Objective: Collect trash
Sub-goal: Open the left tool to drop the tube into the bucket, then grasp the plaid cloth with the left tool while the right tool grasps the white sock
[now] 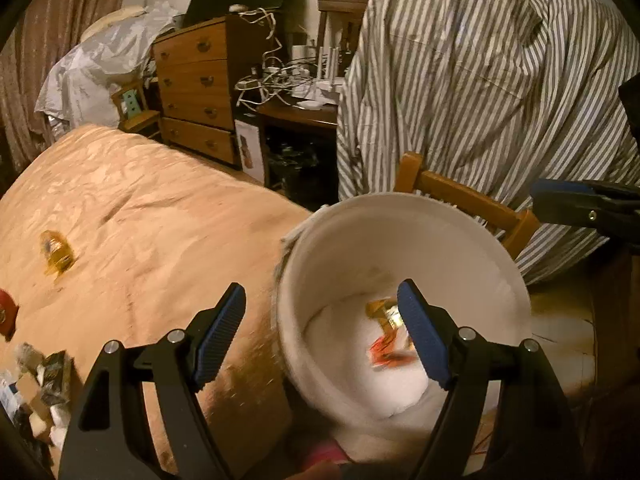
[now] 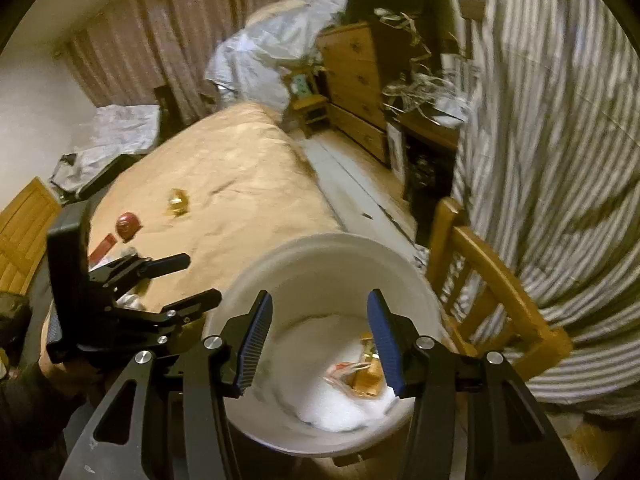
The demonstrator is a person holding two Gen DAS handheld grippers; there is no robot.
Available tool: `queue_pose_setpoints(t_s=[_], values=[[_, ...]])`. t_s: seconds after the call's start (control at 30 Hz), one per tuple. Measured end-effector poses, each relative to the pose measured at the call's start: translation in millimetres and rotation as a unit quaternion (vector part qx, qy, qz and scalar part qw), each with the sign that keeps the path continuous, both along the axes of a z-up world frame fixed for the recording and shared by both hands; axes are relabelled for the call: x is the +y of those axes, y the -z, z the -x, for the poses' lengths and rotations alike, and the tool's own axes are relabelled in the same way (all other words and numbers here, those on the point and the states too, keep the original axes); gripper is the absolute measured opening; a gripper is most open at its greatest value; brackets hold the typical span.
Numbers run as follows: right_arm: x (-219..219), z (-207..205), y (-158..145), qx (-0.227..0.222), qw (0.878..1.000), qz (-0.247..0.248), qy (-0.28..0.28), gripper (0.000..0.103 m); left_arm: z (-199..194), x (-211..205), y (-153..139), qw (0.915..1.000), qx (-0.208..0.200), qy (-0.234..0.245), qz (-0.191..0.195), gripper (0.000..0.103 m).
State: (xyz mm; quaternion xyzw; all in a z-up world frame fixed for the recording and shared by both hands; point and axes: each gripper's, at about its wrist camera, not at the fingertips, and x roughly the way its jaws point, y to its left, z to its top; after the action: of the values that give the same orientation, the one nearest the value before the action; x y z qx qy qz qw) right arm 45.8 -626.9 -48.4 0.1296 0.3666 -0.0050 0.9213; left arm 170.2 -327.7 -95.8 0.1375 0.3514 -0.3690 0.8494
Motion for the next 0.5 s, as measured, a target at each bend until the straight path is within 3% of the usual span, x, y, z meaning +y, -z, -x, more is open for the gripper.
queue_pose_setpoints(t_s=[0.33, 0.5], values=[[117.5, -29.7, 4.5, -0.027, 0.992, 0.023, -0.121, 0.058, -5.1, 109.4, 2.7, 0.9973, -0.017, -0.072, -0.006, 0.073], [188.5, -53.8, 16.9, -0.019, 0.984, 0.013, -0.179, 0.058, -11.8, 189.6, 6.1, 0.9888, -0.029, -0.146, -0.014, 0.072]])
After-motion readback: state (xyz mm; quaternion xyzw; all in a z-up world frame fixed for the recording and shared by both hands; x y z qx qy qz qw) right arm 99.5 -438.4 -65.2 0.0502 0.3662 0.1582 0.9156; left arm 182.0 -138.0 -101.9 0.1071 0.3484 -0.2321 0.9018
